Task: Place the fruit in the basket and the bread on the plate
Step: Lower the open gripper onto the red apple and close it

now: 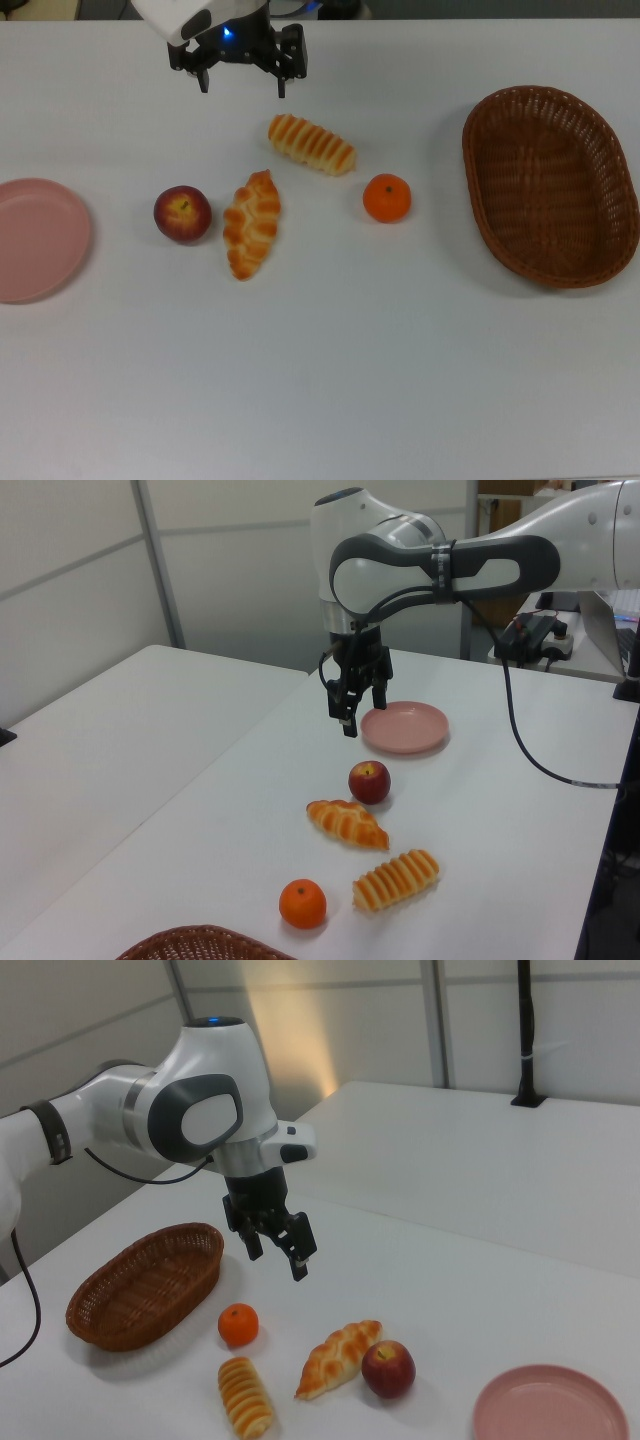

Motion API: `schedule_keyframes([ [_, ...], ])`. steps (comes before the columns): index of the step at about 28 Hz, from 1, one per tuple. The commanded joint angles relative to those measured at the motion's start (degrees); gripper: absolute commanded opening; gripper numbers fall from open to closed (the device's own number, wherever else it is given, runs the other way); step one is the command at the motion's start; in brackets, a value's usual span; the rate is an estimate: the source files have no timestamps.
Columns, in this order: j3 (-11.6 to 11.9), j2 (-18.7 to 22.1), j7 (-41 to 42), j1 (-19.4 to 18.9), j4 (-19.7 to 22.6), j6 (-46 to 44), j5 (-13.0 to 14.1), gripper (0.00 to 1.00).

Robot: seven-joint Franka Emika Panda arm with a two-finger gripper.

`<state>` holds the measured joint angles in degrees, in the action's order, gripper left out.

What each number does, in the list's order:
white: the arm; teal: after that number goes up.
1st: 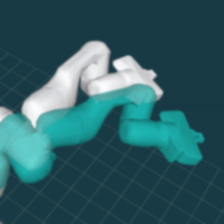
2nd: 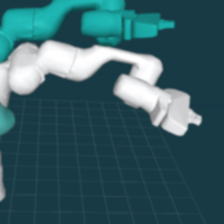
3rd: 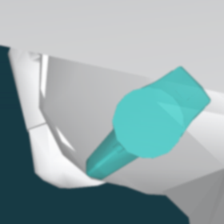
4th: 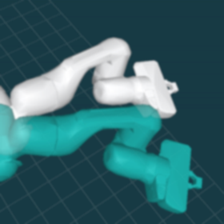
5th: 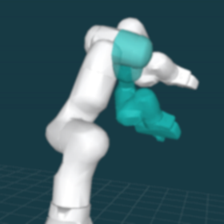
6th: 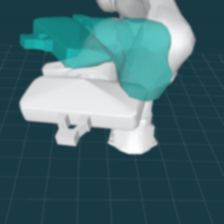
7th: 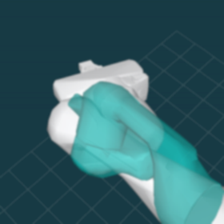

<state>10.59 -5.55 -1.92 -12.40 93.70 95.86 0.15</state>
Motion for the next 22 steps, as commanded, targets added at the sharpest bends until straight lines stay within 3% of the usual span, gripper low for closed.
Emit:
schedule_keyframes([
  [1,0.9,-3.2,-1.6,0.1,1.1,8.1,2.2,1.00],
  [9,0.9,-5.4,-3.6,-0.3,3.6,13.7,1.8,1.00],
  [17,0.9,-10.6,-21.6,-0.2,4.6,22.9,0.7,1.00],
  [22,1.8,-9.9,-22.6,0.4,7.4,24.3,0.5,1.00],
])
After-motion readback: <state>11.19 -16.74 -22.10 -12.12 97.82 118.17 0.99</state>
